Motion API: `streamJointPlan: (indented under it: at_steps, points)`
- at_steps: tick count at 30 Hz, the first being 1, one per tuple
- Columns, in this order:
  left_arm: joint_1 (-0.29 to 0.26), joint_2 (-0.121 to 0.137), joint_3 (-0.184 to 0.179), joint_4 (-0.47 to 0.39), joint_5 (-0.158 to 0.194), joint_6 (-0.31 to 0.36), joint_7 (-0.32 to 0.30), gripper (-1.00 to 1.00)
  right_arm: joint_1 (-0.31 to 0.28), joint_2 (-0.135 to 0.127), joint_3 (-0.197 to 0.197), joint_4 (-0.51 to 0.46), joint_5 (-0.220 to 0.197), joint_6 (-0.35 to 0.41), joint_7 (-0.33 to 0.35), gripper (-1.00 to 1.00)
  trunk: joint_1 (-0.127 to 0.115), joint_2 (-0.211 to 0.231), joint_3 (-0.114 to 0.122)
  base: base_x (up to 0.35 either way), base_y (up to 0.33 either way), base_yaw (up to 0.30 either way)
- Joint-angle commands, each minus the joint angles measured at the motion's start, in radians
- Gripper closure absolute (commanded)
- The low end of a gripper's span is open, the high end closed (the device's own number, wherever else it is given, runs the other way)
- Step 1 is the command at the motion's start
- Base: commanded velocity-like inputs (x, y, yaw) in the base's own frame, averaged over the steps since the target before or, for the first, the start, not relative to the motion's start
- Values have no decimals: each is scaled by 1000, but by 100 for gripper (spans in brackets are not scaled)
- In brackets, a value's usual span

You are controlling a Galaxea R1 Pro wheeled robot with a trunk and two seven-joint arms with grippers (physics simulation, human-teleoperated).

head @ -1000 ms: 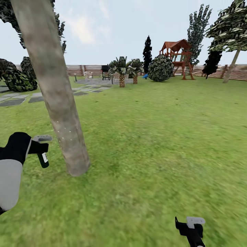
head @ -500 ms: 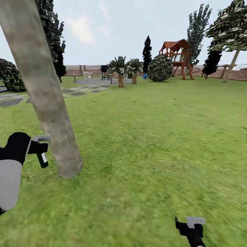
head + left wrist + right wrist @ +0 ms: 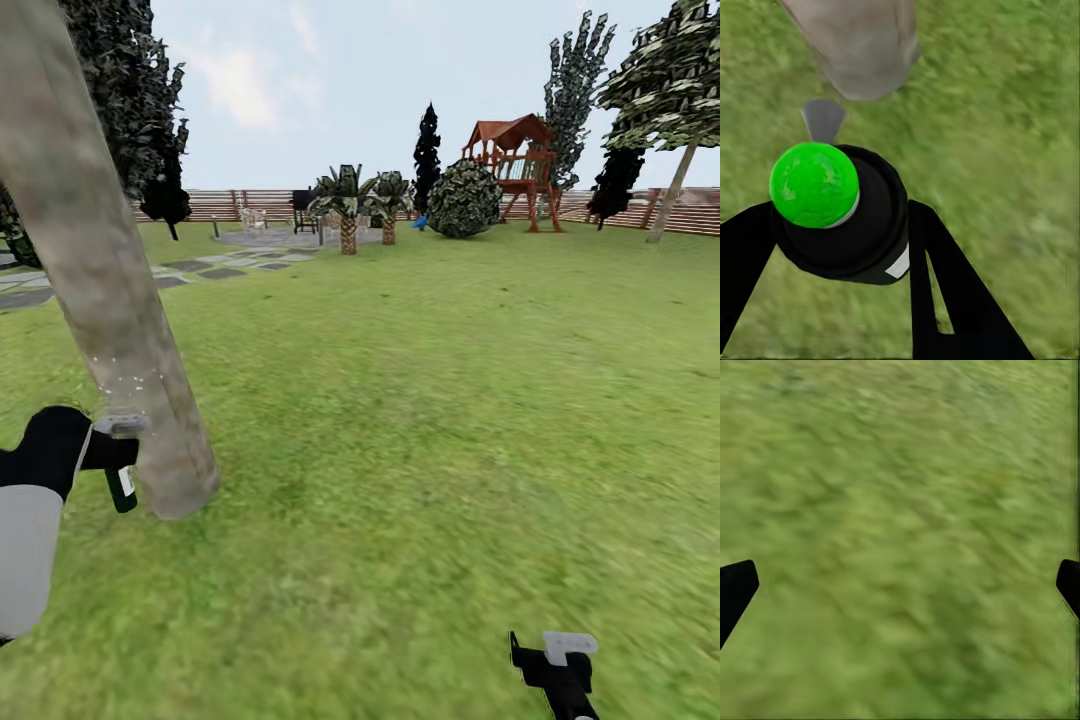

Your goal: In the garden, pick up the pesticide atomizer on the floor and spray pesticide onto both trees until each tree trunk is fully covered.

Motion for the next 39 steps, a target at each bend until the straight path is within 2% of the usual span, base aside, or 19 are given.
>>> streamJointPlan:
  at_steps: [1, 4, 8, 12, 13, 14, 17, 20, 25, 27, 30, 34, 37, 39]
  points:
    - [38, 3, 5, -3, -8, -2, -9, 100, -1, 0, -4, 2, 11, -2, -6, -100, 0, -1, -1, 0, -278, 0]
    - [76, 5, 4, -8, -8, -7, -5, 100, -1, 1, -3, 2, 11, -2, -6, -100, 0, -1, -1, 0, -278, 0]
    - [82, -8, 2, -10, -3, -6, -3, 100, -1, 1, -3, 2, 11, -2, -6, -100, 0, -1, -1, 0, -278, 0]
    - [83, -61, 12, -17, -4, -5, -3, 100, -1, 2, -3, 2, 11, -2, -6, -100, 0, -1, -1, 1, -278, 132]
    - [83, -64, 14, -18, -4, -5, -3, 100, -1, 2, -3, 2, 11, -2, -6, -100, 0, -1, -1, 31, -278, 247]
    - [83, -65, 25, -18, -4, -5, -3, 100, -1, 3, -3, 2, 11, -2, -6, -100, 0, -1, -1, 83, -272, 262]
    - [83, -46, 118, -19, -9, -8, -1, 100, -1, 3, -3, 2, 11, -2, -6, -100, 0, -1, -1, 202, -207, 273]
    - [85, -24, 155, -18, -13, -9, 0, 100, -1, 4, -3, 2, 11, -2, -6, -100, 0, -1, -1, 277, -136, 277]
    - [85, -31, 156, -17, -13, -9, 13, 100, -1, 4, -3, 2, 11, -2, -6, -100, 0, -1, -1, 310, -84, 177]
    - [84, -33, 156, -18, -11, -9, 64, 100, -1, 3, -3, 3, 11, -2, -6, -100, 0, -1, -1, 314, -77, 21]
    - [83, -34, 157, -17, -10, -10, 108, 100, -1, 3, -3, 3, 11, -2, -6, -100, 0, -1, -1, 314, -77, 4]
    - [83, -46, 154, -11, -10, -11, 126, 100, -1, 3, -3, 3, 11, -2, -6, -100, 0, -1, -1, 314, -77, 1]
    - [83, -51, 118, -8, -12, -8, 127, 100, -1, 3, -3, 3, 11, -2, -6, -100, 0, -1, -1, 310, -54, 0]
    - [83, -51, 110, -6, -13, -8, 127, 100, -1, 4, -3, 3, 11, -2, -6, -100, 0, -1, -1, 150, -11, 74]
